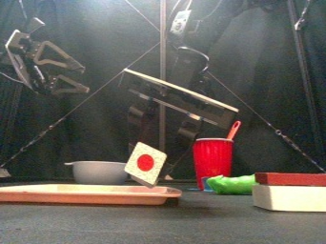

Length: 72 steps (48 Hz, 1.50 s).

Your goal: Place green sushi roll on plate to cut

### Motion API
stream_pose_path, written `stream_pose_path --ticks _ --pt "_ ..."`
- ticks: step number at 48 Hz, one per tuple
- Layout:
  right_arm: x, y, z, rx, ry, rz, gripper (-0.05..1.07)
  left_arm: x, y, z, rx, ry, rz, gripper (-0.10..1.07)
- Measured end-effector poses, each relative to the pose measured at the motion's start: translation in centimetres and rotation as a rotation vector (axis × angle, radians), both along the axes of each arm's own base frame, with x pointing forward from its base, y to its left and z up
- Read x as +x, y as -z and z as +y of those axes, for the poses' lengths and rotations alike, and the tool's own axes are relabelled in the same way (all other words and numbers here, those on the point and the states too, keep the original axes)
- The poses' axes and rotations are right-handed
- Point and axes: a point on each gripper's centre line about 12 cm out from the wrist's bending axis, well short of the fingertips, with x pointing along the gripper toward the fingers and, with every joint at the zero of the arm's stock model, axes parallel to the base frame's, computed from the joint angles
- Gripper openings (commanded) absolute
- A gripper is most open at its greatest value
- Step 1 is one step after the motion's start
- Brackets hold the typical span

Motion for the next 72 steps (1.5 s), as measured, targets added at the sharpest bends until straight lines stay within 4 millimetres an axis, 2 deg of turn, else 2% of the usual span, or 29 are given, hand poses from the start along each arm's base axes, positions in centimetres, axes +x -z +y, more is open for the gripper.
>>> stream_pose_path --ticks 21,43,72 --pt "-0.25 0.04 -0.24 -0.026 0.011 0.020 0.72 -0.03 0.06 0.00 0.000 0.000 0.002 1.03" --pt "-0.01 -0.40 -0.20 -0.035 0.007 0.010 0.89 -0.02 0.06 -0.01 0.001 0.001 0.002 1.03" --pt "0.19 -0.54 -0.18 -0.029 0.003 0.000 0.90 -0.03 0.06 0.03 0.001 -0.001 0.002 1.03"
